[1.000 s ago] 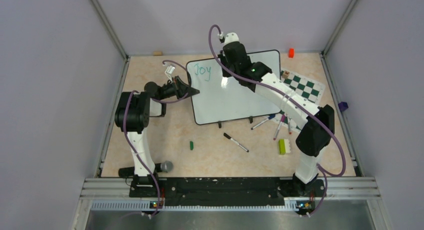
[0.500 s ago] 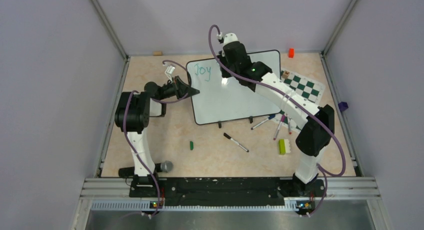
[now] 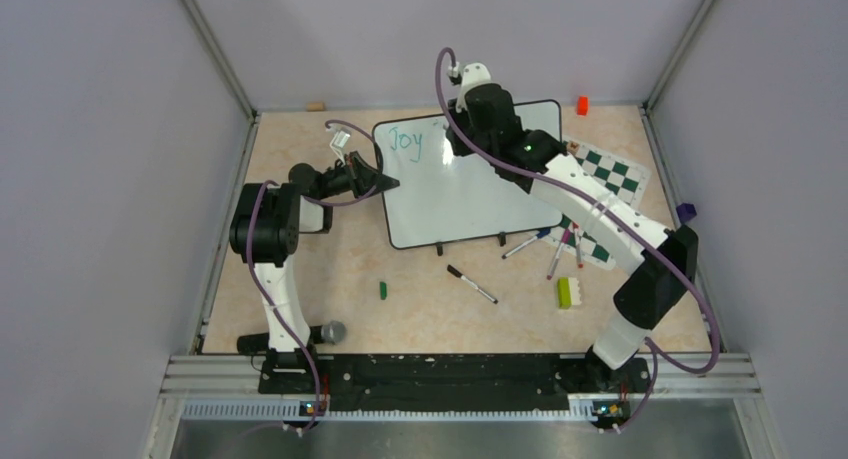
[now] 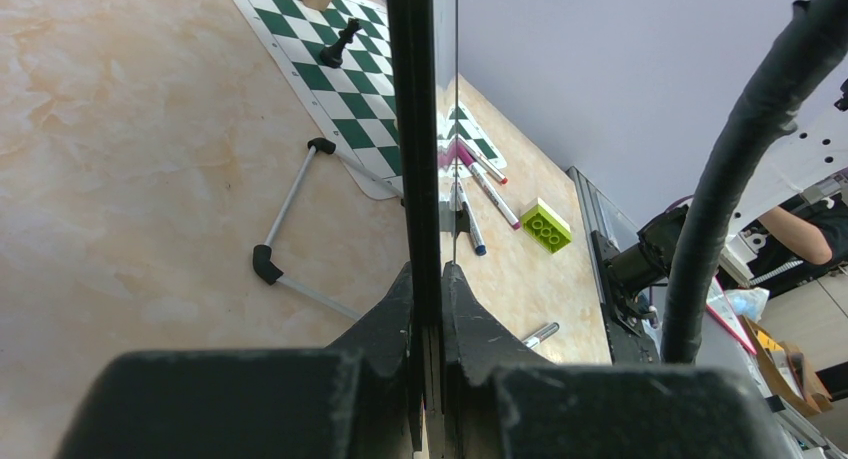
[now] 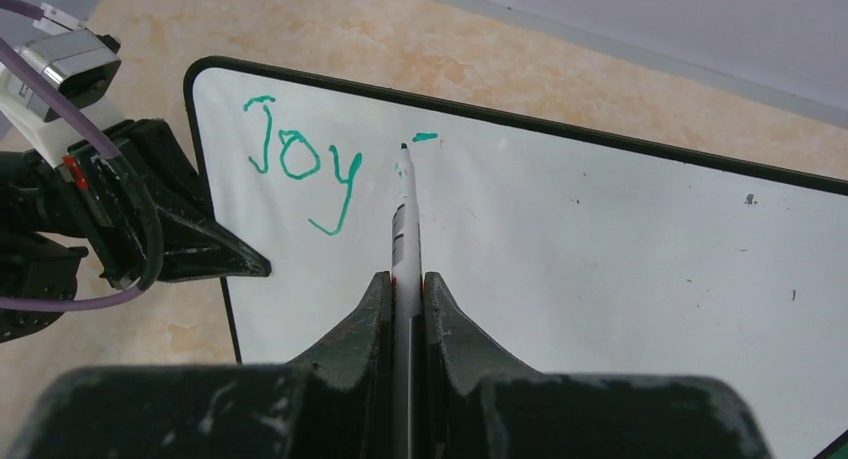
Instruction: Write a sentence on the whiteboard
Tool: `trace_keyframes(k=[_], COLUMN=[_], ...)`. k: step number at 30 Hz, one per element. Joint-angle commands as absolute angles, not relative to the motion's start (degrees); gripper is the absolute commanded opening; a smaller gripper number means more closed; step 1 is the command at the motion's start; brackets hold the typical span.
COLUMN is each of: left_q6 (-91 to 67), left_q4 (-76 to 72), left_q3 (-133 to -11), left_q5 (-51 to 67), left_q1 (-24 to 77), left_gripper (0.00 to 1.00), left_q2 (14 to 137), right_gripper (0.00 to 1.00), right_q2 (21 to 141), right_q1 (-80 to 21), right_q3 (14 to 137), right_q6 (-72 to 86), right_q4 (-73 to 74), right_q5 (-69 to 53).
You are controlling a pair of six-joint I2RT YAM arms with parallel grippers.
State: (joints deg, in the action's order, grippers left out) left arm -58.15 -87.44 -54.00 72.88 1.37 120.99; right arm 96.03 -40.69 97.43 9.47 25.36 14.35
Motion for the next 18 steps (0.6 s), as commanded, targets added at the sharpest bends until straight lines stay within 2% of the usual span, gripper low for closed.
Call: trace_keyframes(k=[1, 18], left_q6=[-50.63, -50.71], left_q4=[-92.68, -92.69], left_q3=[-52.73, -52.91], left_q5=[82.55, 82.53], left_q1=[3.34, 3.34], left_gripper=[0.0, 0.0], left_q2=[121.64, 121.81], right_gripper=[0.0, 0.0], right_q2=[95.32, 101.16], right_q1=[-40.17, -40.17], right_q3=[97.35, 101.36], right_q6=[9.22, 8.63], right_q4=[23.75, 25.66], right_q5=[13.62, 16.74])
